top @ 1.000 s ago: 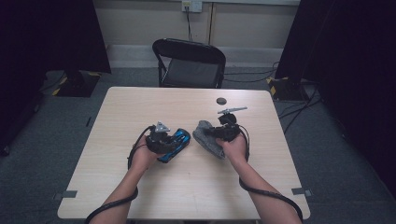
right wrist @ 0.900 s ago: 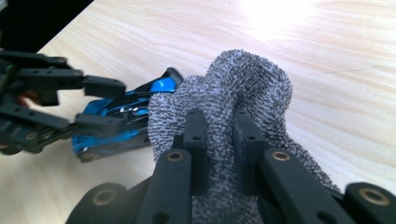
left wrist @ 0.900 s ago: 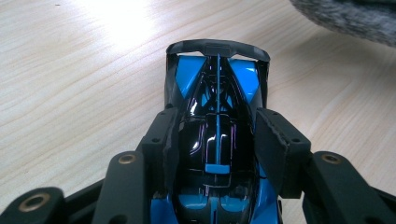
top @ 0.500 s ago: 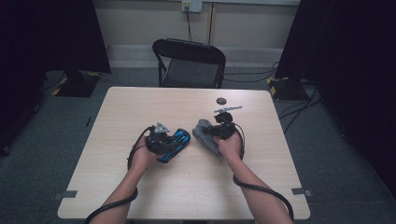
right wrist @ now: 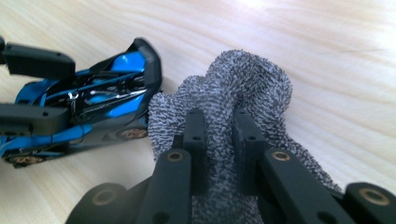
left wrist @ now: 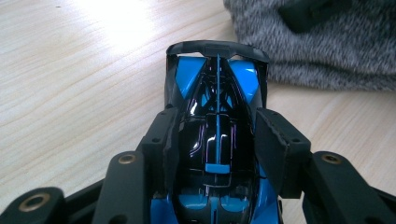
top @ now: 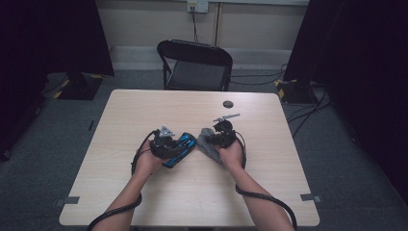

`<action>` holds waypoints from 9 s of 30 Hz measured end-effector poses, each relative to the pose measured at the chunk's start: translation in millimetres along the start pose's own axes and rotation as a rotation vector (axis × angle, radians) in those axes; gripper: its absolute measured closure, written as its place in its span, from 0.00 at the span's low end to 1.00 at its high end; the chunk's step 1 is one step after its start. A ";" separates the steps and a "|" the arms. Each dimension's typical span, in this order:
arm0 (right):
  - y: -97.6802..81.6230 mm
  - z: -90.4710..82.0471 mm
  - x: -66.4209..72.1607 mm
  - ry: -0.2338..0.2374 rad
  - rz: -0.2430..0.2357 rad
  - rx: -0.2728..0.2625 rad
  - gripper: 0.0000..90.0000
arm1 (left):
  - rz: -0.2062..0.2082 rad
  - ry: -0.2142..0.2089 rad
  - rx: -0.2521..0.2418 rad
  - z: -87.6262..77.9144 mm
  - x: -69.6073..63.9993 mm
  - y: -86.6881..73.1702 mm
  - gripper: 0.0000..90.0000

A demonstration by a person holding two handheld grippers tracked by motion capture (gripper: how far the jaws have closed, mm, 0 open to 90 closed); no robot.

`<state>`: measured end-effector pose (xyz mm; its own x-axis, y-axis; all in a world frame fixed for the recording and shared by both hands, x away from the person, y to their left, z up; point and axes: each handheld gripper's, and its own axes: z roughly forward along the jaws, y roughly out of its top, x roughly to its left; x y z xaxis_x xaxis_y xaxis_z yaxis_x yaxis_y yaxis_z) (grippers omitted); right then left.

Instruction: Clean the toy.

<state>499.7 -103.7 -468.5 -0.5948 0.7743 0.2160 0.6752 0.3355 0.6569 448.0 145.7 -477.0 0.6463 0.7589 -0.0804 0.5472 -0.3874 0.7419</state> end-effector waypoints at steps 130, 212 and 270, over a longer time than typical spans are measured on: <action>-50.6 -2.7 134.0 0.433 -0.329 0.092 0.85 | 0.010 0.004 0.002 1.6 -3.2 1.5 0.47; 18.0 39.9 79.7 0.219 -0.348 -0.034 0.20 | 0.197 -0.259 -0.014 -50.9 -76.5 -81.9 0.77; 13.4 63.9 79.0 0.216 -0.517 -0.036 0.01 | 0.057 -0.257 0.047 -49.7 -78.1 -75.9 0.86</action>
<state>489.6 -3.7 -488.8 -0.9229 0.3850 -0.0005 0.2586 0.6210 0.7399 329.6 141.9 -494.0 0.7877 0.5791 -0.2102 0.5260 -0.4547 0.7187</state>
